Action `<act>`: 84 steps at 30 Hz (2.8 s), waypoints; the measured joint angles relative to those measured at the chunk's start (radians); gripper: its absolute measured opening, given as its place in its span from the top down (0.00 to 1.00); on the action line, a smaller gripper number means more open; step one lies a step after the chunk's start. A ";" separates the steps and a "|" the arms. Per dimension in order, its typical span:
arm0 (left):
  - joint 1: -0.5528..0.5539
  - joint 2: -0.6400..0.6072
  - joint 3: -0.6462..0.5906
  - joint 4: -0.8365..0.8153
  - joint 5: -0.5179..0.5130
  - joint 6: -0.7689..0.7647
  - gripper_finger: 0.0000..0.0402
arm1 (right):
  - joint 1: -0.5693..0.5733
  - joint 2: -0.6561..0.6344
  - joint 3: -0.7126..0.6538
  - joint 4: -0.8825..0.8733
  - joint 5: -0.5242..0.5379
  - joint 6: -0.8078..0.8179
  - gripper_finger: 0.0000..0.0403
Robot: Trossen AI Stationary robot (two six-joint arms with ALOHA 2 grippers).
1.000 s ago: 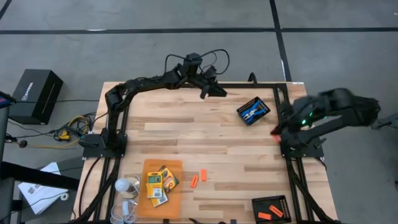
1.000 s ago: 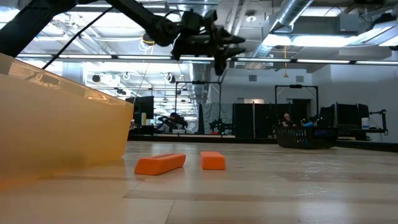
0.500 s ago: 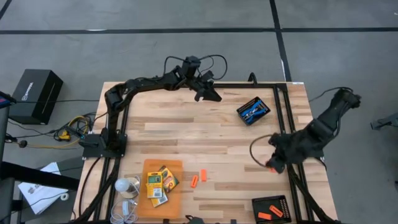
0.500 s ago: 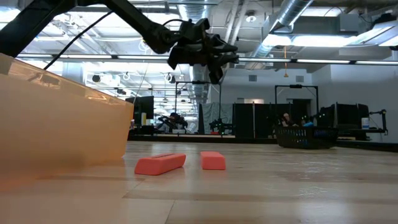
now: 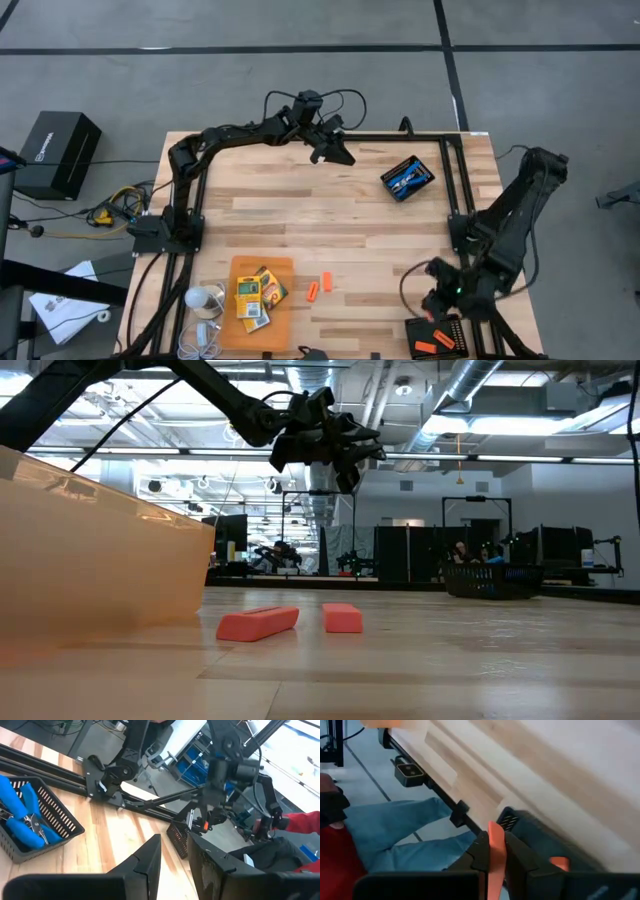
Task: Pick & Place School Supplies
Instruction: Put the orange eraser into the bottom black bin
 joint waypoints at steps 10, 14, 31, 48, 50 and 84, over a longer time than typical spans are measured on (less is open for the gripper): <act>0.000 0.000 0.000 -0.001 -0.016 -0.006 0.78 | 0.079 0.243 0.000 0.221 0.010 0.100 0.95; -0.001 0.000 0.000 -0.001 -0.020 -0.011 0.78 | 0.115 0.312 0.000 0.244 0.007 0.136 0.95; -0.003 0.000 0.000 -0.001 -0.031 -0.019 0.78 | 0.144 0.367 0.000 0.224 0.013 0.143 0.85; -0.029 0.000 0.001 -0.002 0.130 -0.181 0.78 | 0.120 0.366 -0.002 0.197 -0.017 0.111 0.80; -0.069 -0.009 0.000 -0.014 0.189 -0.217 0.78 | 0.093 0.365 -0.012 0.197 -0.016 0.082 0.80; -0.387 -0.616 -0.361 -0.008 -0.888 -0.169 0.78 | 0.022 0.185 -0.026 0.166 0.287 -0.383 0.98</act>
